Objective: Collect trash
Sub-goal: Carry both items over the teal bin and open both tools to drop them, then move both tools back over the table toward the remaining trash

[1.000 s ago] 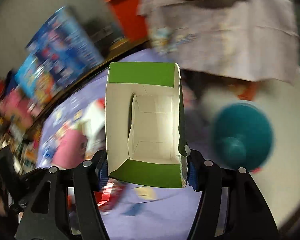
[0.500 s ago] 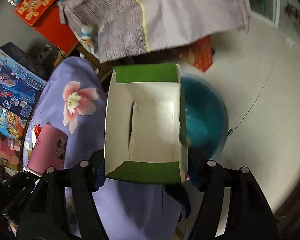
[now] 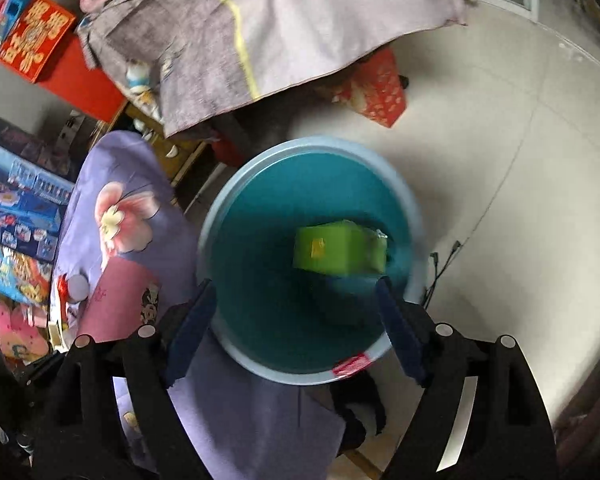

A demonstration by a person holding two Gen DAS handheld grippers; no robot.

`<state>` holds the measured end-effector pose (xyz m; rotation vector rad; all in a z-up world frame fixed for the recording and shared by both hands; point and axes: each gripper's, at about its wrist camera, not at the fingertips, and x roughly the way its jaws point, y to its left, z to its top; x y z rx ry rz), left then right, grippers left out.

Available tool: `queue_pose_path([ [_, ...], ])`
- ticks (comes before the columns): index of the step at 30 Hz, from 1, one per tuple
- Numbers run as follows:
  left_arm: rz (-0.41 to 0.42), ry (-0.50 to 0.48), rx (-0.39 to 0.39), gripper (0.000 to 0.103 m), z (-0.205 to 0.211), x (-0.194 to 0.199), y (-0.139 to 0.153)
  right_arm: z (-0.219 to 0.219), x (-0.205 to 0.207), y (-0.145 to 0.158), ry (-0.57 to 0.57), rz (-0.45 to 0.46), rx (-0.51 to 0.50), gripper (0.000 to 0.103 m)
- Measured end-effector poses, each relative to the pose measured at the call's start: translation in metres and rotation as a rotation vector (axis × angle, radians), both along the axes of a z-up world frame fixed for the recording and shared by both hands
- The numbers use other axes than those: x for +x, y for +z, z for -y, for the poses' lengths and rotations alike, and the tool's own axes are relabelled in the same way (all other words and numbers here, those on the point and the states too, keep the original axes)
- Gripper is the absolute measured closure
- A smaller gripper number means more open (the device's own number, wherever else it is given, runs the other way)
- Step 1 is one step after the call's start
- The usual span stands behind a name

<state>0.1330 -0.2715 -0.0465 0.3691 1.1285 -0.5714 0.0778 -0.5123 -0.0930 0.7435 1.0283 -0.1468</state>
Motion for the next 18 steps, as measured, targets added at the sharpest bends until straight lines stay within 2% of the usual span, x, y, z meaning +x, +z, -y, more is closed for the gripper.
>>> queue_pose_path([
  [7,-0.041,-0.039,0.016,0.097,0.032,0.004,-0.021,0.02,-0.011,-0.003,-0.062,-0.02,0.0,0.024],
  [9,-0.058,-0.041,0.015,0.093,0.038,0.006,-0.024,0.022,-0.013,-0.003,-0.065,-0.025,-0.003,0.024],
  [10,-0.067,-0.04,0.015,0.089,0.04,0.006,-0.026,0.022,-0.013,-0.002,-0.066,-0.027,-0.006,0.024],
  [12,-0.055,-0.035,0.018,0.057,0.042,0.006,-0.026,0.023,-0.015,-0.001,-0.068,-0.029,-0.008,0.024],
  [14,-0.017,-0.034,0.02,0.042,0.041,0.003,-0.022,0.022,-0.015,0.001,-0.07,-0.03,-0.012,0.024],
  [18,0.003,-0.031,0.008,0.033,0.033,-0.002,-0.013,0.017,-0.014,0.005,-0.069,-0.033,-0.015,0.023],
])
